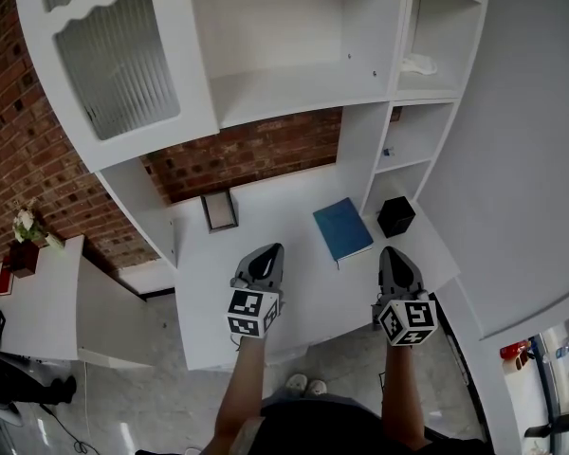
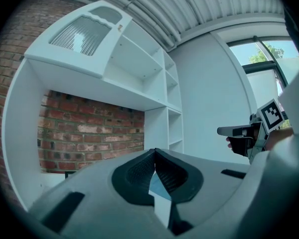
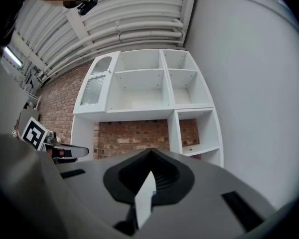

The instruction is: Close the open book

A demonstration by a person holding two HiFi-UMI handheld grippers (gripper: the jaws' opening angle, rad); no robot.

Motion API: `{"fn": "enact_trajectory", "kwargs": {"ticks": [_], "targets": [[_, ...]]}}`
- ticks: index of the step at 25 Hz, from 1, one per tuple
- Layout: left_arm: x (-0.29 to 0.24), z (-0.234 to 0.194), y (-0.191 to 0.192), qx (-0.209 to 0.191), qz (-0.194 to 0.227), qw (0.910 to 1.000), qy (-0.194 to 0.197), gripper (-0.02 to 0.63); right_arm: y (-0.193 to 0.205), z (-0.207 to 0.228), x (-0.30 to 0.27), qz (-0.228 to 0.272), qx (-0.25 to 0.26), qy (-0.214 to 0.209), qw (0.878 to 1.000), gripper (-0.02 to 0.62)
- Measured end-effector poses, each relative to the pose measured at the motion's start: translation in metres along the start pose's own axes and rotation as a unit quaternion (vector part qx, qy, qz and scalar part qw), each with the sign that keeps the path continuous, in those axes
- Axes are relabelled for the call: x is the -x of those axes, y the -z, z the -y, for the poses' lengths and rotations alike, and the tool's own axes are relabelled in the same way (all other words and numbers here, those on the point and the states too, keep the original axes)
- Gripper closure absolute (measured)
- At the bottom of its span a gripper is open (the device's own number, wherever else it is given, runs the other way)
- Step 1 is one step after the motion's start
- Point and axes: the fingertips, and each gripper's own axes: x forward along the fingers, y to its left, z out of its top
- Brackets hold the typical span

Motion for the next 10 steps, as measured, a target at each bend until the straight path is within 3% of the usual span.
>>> {"fn": "enact_trajectory", "kwargs": {"ticks": [10], "targets": [[0.0006, -0.0009, 0.0061, 0.001, -0.008, 1.0000, -0.002, 0.597, 0.0069, 0.0005, -0.0015, -0.006, -0.002, -0.001, 1.000, 0.598]]}}
